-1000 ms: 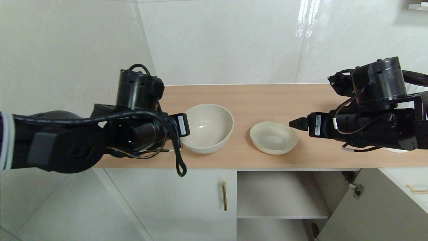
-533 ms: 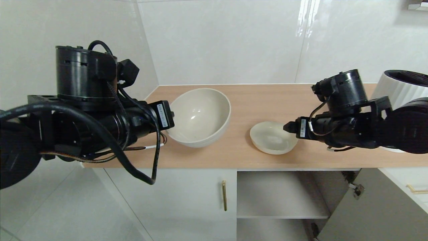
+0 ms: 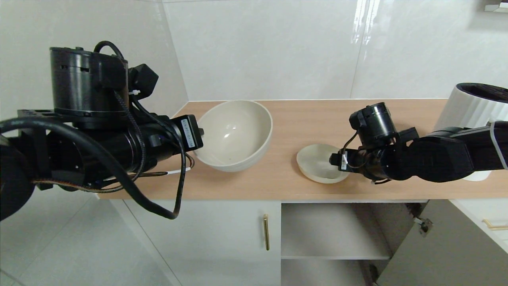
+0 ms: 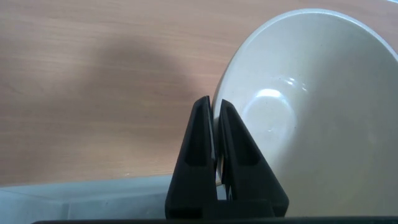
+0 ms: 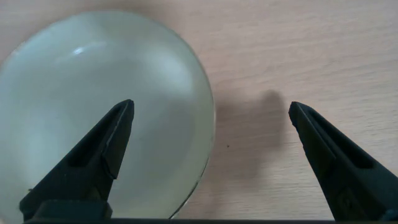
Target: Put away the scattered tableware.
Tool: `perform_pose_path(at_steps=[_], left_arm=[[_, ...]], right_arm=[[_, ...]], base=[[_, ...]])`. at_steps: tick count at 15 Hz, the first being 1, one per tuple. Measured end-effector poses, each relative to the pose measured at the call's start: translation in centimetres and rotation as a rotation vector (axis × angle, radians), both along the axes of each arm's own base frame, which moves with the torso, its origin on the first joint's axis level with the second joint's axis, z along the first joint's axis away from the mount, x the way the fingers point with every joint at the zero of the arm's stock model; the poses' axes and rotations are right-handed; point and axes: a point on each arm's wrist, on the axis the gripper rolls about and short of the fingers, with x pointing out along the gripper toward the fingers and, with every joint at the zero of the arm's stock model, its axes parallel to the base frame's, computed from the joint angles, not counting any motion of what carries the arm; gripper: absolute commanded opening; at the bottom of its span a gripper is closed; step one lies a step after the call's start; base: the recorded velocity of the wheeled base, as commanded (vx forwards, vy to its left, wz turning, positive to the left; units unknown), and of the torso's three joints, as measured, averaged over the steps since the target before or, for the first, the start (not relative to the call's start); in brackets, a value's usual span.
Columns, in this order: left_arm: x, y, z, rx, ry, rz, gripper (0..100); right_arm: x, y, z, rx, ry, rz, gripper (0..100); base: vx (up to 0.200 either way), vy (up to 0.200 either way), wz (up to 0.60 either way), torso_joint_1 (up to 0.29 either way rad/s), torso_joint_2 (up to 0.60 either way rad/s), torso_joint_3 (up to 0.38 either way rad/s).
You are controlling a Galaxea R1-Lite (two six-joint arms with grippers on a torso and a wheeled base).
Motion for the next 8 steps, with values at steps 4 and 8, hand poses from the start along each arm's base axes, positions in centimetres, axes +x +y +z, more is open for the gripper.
perform_pose_path(at_steps=[4, 8], left_arm=[[-0.03, 0.02, 0.04, -0.001, -0.001, 0.0, 0], [-0.05, 0.03, 0.02, -0.004, 0.0, 0.002, 0]], right_arm=[[0.55, -0.45, -0.36, 0.006, 0.004, -0.018, 0], [0.45, -0.59, -0.06, 0.052, 0.012, 0.011, 0]], base=[[0.0, 0.0, 0.0, 0.0, 0.0, 0.0], [0.0, 0.0, 0.0, 0.0, 0.0, 0.0]])
